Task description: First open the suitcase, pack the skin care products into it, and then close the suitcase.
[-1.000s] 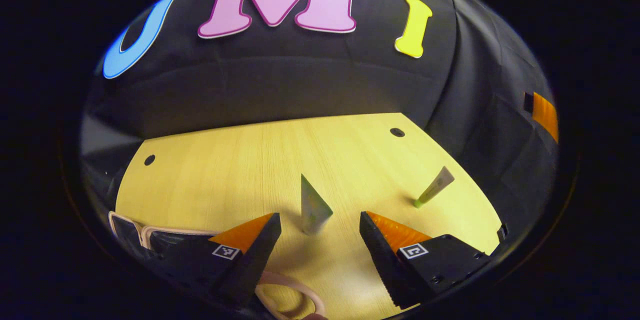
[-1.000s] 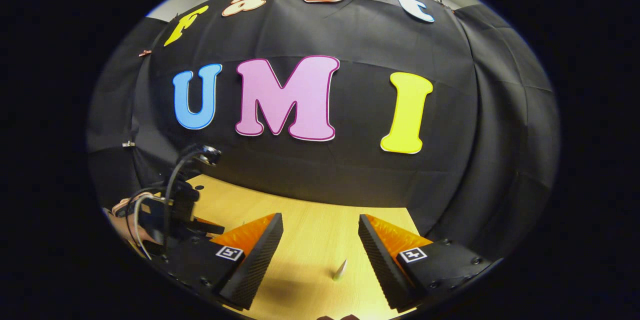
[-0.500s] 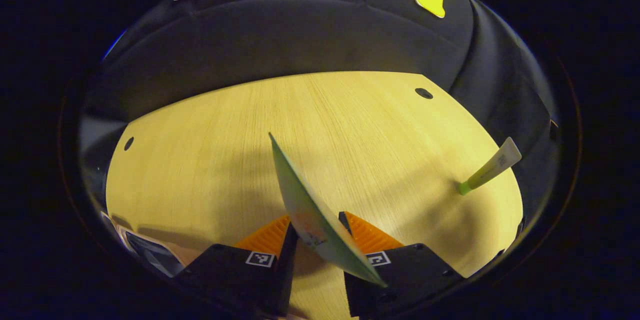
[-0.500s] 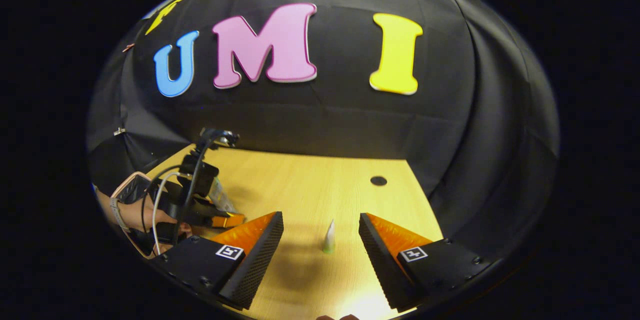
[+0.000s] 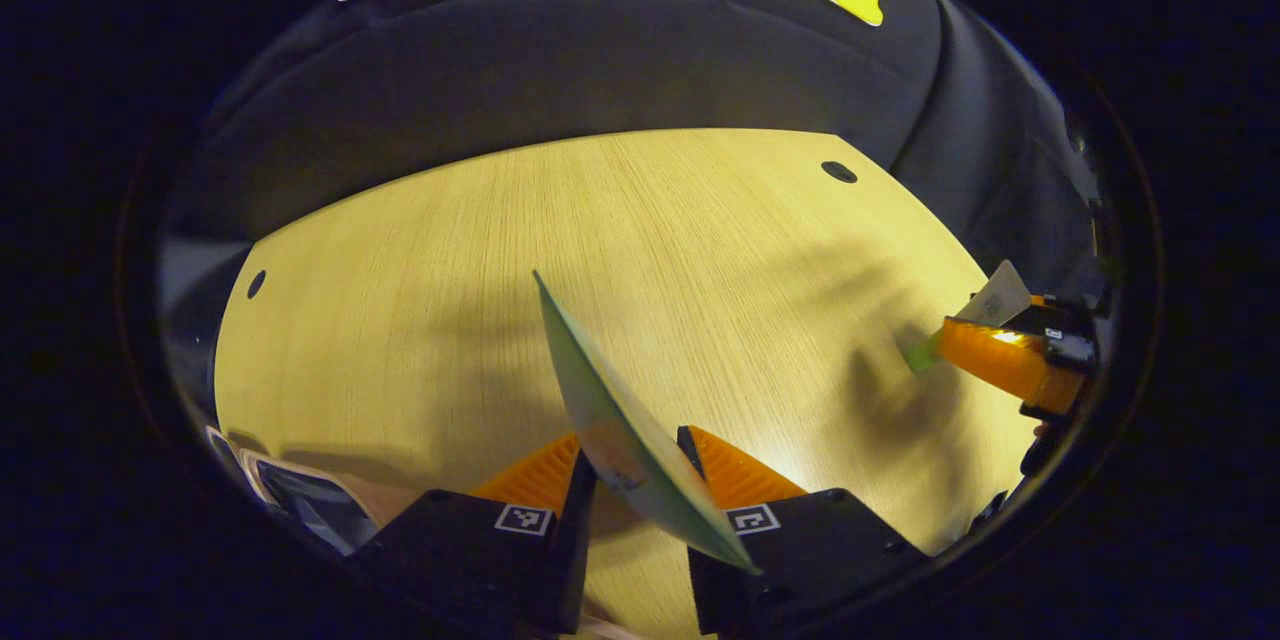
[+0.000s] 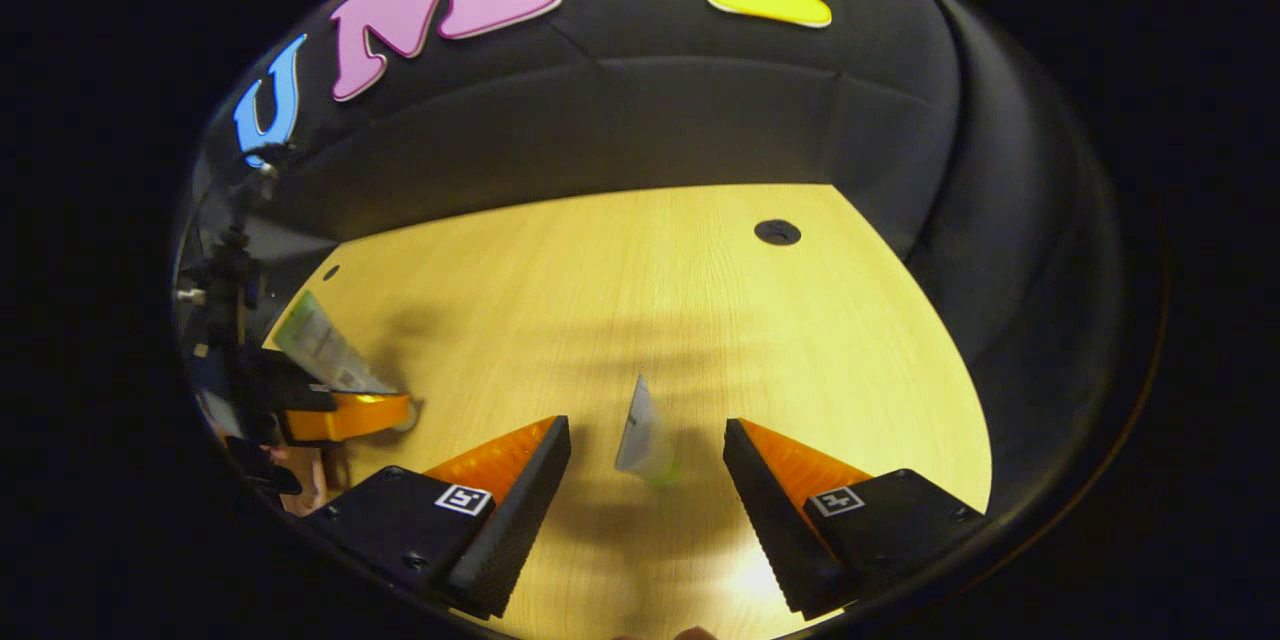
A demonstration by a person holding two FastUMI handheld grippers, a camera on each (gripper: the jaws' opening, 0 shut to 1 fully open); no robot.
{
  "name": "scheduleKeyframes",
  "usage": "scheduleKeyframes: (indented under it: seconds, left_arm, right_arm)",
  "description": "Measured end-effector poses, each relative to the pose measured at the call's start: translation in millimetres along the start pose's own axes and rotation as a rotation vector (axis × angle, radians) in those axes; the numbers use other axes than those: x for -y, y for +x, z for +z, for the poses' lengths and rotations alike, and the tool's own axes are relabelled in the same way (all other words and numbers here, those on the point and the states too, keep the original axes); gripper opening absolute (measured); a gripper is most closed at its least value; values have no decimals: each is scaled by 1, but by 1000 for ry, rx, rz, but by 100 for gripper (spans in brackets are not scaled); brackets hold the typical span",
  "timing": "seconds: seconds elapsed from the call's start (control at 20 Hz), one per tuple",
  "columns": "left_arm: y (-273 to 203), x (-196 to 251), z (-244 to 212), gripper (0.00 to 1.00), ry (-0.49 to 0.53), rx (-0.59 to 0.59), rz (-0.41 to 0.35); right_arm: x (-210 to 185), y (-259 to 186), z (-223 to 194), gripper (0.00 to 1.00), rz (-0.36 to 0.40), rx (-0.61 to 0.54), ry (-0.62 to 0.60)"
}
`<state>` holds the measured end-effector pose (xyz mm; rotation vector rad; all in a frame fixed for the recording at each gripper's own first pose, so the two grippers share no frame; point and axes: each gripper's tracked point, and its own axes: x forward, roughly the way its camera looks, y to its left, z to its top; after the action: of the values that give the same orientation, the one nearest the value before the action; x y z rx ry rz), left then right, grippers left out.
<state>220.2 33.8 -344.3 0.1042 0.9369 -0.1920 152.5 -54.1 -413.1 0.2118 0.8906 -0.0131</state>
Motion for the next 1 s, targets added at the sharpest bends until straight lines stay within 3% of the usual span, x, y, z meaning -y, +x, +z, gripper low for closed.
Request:
scheduleKeyframes:
  seconds: [0.05, 0.1, 0.15, 0.2, 0.45, 0.6, 0.8, 0.85, 1.0]
  left_arm:
    - [-2, 1, 2, 47, -1, 2, -3]
    - [-6, 2, 2, 47, -1, 3, -9]
    - [-14, 7, 2, 43, -2, 3, -17]
    - [-28, 7, -2, 46, -4, -1, -22]
    - [-102, -17, -2, 46, -55, 29, -61]
    - [-150, -70, -28, 46, -51, -19, 8]
    - [-194, -145, -108, 47, -111, -240, 99]
    - [-200, -154, -127, 50, -145, -294, 110]
    - [-201, -168, -192, 46, -235, -481, 103]
  right_arm:
    - [-3, 9, -7, 98, 20, -24, 15]
    - [-4, 17, -17, 89, 27, -67, 28]
    - [-8, 25, -5, 27, 40, -29, 60]
    - [-8, 22, 0, 22, 46, -20, 52]
    - [-15, 1, 13, 26, 101, 43, -29]
    - [-41, -53, 18, 26, 166, 89, -81]
    - [-72, -102, 20, 25, 228, 140, -133]
    - [-80, -109, 21, 25, 236, 152, -139]
    - [-107, -123, 18, 25, 263, 162, -147]
